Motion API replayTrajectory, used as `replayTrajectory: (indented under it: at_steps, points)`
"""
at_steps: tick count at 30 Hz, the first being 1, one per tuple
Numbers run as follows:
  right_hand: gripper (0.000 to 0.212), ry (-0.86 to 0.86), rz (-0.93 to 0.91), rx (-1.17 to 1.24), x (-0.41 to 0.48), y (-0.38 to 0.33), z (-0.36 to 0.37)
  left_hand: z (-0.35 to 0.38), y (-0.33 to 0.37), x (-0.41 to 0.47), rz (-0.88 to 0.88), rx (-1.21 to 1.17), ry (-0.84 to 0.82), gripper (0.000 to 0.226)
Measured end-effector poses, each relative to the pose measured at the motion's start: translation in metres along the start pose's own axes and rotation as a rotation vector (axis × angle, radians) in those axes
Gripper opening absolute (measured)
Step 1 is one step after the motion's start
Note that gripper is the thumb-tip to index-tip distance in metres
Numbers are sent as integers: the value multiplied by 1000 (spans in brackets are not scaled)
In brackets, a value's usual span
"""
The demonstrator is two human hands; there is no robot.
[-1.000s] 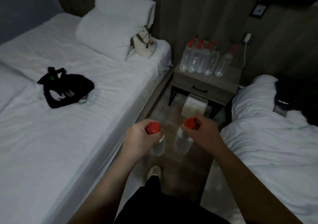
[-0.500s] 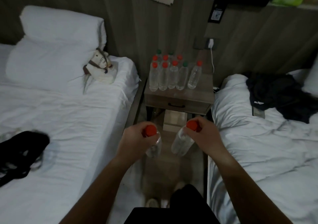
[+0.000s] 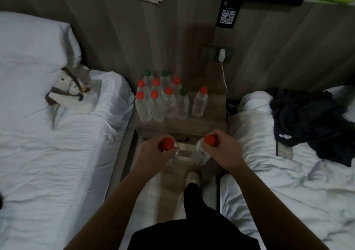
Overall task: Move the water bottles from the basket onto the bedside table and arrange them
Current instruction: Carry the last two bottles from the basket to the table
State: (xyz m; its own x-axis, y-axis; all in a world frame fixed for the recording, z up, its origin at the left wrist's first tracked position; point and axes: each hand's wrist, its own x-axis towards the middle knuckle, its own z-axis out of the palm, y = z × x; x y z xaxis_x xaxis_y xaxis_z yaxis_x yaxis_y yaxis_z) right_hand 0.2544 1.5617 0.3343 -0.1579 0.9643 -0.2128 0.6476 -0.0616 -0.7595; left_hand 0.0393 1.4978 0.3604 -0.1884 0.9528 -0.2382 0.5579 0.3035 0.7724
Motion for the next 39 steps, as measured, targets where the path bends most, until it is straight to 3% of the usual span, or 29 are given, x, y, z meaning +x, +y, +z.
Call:
replayTrajectory:
  at_steps: [14, 27, 39]
  points:
    - [25, -114, 110, -158, 146, 52, -28, 88, 21, 154, -50, 18, -61, 25]
    - [22, -150, 145, -135, 199, 66, -15, 122, 23, 207, -104, -49, -119, 20]
    - [22, -110, 193, -170, 217, 78, -12, 135, 13, 235, -28, -53, -177, 12]
